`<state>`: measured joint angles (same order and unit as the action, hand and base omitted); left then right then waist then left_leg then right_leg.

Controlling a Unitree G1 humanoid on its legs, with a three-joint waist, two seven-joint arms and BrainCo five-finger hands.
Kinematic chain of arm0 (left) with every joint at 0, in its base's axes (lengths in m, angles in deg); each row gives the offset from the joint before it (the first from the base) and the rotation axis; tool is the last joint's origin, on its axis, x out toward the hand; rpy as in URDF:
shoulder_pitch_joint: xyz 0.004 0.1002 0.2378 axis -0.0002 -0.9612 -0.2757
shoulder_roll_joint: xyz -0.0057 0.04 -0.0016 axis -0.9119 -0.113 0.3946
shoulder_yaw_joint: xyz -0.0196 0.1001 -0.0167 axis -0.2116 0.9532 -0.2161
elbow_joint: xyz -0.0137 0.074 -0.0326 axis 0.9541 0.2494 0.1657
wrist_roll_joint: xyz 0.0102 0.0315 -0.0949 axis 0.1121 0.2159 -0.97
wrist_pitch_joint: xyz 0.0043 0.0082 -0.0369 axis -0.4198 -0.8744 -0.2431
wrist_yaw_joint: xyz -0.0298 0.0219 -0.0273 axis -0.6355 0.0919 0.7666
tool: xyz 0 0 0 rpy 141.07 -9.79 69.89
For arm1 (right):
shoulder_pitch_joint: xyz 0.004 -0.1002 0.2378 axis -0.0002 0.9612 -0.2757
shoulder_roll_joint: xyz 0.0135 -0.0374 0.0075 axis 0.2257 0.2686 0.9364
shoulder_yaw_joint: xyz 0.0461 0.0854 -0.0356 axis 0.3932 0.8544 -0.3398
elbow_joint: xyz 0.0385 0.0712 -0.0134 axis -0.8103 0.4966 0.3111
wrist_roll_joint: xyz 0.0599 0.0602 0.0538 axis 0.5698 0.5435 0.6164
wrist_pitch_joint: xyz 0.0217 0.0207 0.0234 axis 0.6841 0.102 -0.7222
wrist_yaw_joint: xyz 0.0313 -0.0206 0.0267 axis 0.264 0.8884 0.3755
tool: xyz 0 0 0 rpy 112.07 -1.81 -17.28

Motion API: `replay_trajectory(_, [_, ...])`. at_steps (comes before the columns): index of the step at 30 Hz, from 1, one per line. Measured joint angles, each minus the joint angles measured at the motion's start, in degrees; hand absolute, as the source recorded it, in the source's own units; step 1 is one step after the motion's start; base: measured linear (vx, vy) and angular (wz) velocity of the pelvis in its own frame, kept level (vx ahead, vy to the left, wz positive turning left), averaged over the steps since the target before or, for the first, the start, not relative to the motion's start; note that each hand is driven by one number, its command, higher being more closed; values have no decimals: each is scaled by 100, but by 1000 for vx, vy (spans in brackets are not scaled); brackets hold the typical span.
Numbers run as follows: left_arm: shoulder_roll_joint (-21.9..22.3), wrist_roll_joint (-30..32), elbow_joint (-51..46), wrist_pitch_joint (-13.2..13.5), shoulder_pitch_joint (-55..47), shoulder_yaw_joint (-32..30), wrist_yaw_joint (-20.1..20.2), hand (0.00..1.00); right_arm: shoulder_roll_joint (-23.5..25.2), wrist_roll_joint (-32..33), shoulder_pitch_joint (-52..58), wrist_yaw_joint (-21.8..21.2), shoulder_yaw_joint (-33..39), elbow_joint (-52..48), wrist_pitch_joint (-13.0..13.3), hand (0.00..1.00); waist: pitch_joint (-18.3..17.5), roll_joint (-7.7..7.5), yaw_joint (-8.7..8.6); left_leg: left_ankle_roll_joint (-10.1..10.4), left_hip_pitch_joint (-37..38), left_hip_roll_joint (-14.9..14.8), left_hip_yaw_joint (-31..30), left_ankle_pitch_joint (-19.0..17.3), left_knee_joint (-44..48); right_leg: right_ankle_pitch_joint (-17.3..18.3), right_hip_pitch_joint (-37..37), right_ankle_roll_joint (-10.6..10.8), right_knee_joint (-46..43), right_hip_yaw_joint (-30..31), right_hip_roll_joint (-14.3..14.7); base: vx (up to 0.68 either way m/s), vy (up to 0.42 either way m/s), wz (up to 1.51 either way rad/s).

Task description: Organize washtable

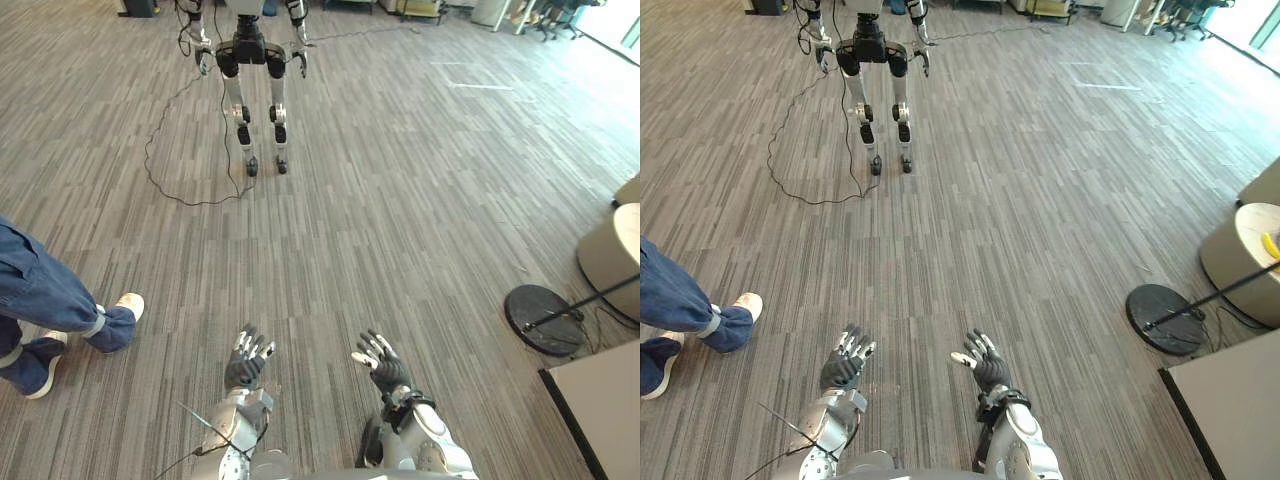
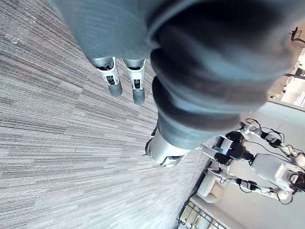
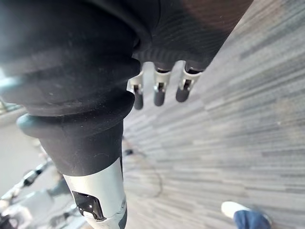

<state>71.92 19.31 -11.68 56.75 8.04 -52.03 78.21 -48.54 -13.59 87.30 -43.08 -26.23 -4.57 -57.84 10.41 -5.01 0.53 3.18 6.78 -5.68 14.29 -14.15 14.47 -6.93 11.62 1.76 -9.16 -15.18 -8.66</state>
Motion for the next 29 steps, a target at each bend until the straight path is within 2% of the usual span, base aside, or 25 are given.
replay_trajectory(1, [4,43,230,-17,-11,-27,18,0,-77,-3,70,6,2,13,-17,0,-52,111,26,145,134,-25,-154,-221,75,-10,-48,-189,-280,-1,28,401,-210,34])
replay_trajectory(2, [64,49,259,-43,-9,-40,29,0,-180,-3,59,6,-1,25,-26,0,-114,266,35,171,101,-203,-174,-267,139,-13,-63,-164,-274,9,160,361,-181,35])
replay_trajectory(3, [136,59,256,-41,-118,-40,107,0,-282,-4,46,0,68,16,4,0,-222,442,-12,251,5,-392,-333,-345,293,160,-221,-139,9,-62,359,284,-93,15])
replay_trajectory(4, [180,68,271,-43,-118,-40,114,0,-336,-4,8,8,105,28,3,0,-219,538,22,287,-20,-515,-347,-374,390,246,-269,-116,89,-79,483,301,-141,19])
replay_trajectory(5, [189,62,278,-46,-112,-52,100,0,-378,-2,-75,50,99,54,1,0,-223,552,36,314,-259,-646,-522,-353,946,361,-338,-149,200,-132,583,238,-151,15])
replay_trajectory(6, [197,43,295,-49,-112,-47,95,0,-386,0,-139,75,96,60,3,0,-213,558,29,365,-632,-774,-788,-199,1773,382,-579,-189,384,-231,678,242,-155,19])
replay_trajectory(7, [212,36,303,-49,-117,-52,91,0,-383,1,-140,93,97,75,5,0,-187,541,33,375,-799,-819,-873,-55,2178,399,-725,-220,476,-244,708,230,-122,22])
replay_trajectory(8, [247,64,373,-48,-126,-62,64,0,-378,-2,-159,122,102,190,21,0,-141,467,79,366,-997,-899,-951,-90,2645,430,-986,-254,625,-261,703,190,-69,11])
replay_trajectory(9, [265,112,409,-48,-126,-62,40,0,-376,-14,-157,144,128,229,22,0,-134,448,86,318,-1112,-918,-871,-120,2630,446,-1116,-259,710,-295,687,179,-29,14])
replay_trajectory(11, [307,360,418,-48,-121,-115,-35,0,-365,-123,-140,236,354,233,30,0,-115,423,84,314,-1309,-893,-651,-118,1807,434,-1257,-239,867,-360,635,165,38,13])
replay_trajectory(12, [321,438,433,-45,-121,-196,-40,0,-372,-137,-148,262,463,243,41,0,-138,489,94,300,-1321,-818,-647,-49,1222,392,-1256,-209,873,-362,612,179,160,-11])
replay_trajectory(13, [334,474,533,-35,-121,-379,-62,0,-390,-191,-136,267,577,384,86,0,-163,521,125,196,-1192,-654,-595,331,591,343,-1261,-58,895,-306,546,154,150,-19])
replay_trajectory(15, [301,500,579,-18,-139,-515,-137,0,-381,-297,-35,261,617,420,131,0,-215,372,161,123,-1071,-417,-528,410,268,250,-1350,86,1104,-269,412,174,135,-1])
replay_trajectory(20, [214,546,692,37,-145,-523,-165,0,-307,-584,85,263,806,620,160,0,-264,302,176,3,-696,-35,-276,531,-282,182,-1426,201,1257,-153,106,137,128,-8])
replay_trajectory(26, [178,673,1283,92,-20,-507,-158,0,-292,-883,17,392,1066,1187,178,0,-296,259,142,-2,-483,-2,-96,555,-530,182,-1419,202,1249,-21,86,26,24,-16])
replay_trajectory(29, [187,767,1555,85,-20,-486,-137,0,-298,-898,24,403,1057,1322,179,0,-321,223,53,1,-401,-15,0,558,-583,183,-1405,204,1232,92,77,-37,8,-15])
